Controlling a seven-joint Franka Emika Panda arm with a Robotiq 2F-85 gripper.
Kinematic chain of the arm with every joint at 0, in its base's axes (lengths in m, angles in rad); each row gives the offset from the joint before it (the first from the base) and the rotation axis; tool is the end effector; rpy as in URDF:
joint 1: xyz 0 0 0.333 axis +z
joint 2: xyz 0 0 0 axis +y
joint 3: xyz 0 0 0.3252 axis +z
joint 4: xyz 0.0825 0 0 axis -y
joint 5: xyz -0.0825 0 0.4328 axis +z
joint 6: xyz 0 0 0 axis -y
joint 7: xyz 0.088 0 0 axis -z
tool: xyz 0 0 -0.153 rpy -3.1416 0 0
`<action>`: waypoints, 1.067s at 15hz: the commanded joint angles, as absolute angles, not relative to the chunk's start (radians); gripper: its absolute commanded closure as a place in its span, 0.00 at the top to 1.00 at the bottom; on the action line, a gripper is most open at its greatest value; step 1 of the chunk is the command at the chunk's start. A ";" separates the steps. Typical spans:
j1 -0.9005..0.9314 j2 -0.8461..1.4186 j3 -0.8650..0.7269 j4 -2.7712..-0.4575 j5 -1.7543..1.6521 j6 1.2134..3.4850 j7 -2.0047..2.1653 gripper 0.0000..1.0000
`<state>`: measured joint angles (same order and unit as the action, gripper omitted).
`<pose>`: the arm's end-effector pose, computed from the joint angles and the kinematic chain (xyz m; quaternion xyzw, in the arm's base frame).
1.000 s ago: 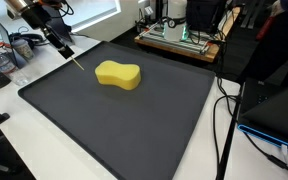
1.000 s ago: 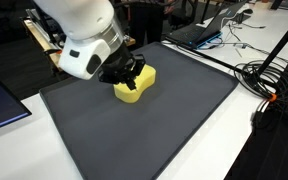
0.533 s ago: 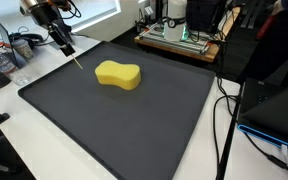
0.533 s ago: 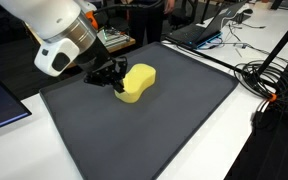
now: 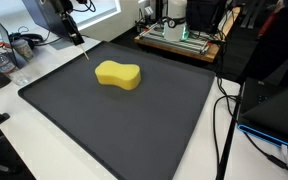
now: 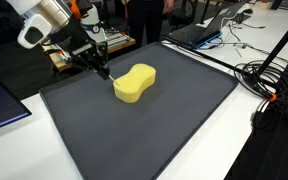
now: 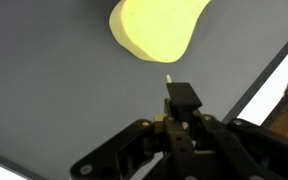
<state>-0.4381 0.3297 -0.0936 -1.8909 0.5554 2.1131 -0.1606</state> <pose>0.5895 -0.2929 0.2660 -0.9194 0.3273 -0.0257 0.2164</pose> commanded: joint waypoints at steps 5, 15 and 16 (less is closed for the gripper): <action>-0.363 -0.025 -0.157 -2.355 0.719 2.336 -0.257 0.03; -0.206 -0.415 -0.171 -2.838 0.837 2.589 -0.205 0.03; -0.252 -0.340 -0.119 -2.746 0.864 2.569 -0.208 0.03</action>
<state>-0.2394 -0.3052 -0.1585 -2.7486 0.7988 2.5484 -0.2211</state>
